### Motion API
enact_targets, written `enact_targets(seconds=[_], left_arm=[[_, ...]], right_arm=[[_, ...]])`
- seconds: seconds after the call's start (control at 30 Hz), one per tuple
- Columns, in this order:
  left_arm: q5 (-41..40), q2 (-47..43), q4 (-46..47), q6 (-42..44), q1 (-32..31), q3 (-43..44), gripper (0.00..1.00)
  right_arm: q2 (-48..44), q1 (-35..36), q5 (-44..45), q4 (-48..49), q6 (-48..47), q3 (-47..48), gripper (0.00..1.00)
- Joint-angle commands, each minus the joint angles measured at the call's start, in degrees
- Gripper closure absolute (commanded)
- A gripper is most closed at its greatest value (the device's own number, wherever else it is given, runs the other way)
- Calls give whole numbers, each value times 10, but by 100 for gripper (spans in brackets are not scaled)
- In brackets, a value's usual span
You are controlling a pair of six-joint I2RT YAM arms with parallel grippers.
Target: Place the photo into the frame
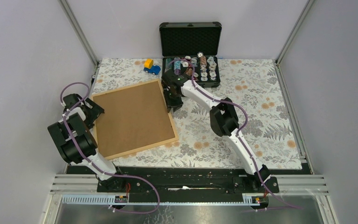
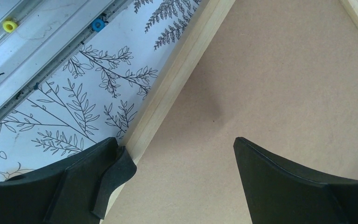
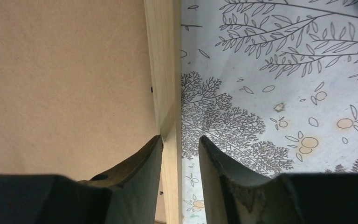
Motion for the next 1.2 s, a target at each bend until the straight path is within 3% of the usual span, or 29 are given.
enact_targets(seconds=[0.0,0.13,0.27,0.37,0.47,0.57,0.67,0.73,0.87,0.93,1.17], left_arm=[[146,17,-48,-57,-34,-65,2],[155,2,-45,-56,-35,-68,2],[93,-50,-64,-47,-54,-50,2],[32,-112,-78,-42,-89,-38,2],[-6,-174,-79,-40,-176,-30,4],[13,-201,-76,-59,-288,-24,10],[65,-205,-41,-98,-361,-35,16],[73,-187,-46,-117,-386,-33,14],[17,-186,-78,-94,-374,-32,2],[7,-179,-101,-69,-348,-21,1],[-71,-165,-180,-3,-187,37,1]], right_arm=[[10,6,26,-6,-26,29,59],[23,11,-3,0,-26,18,56],[8,31,28,21,-23,-29,56],[-9,38,36,38,-9,-79,70],[-51,41,37,85,3,-172,78],[-98,41,23,150,6,-262,82],[-133,40,3,194,3,-321,87],[-146,40,-6,217,4,-351,90],[-151,32,11,219,11,-375,92],[-160,20,21,220,17,-396,94],[-171,-14,28,242,52,-419,100]])
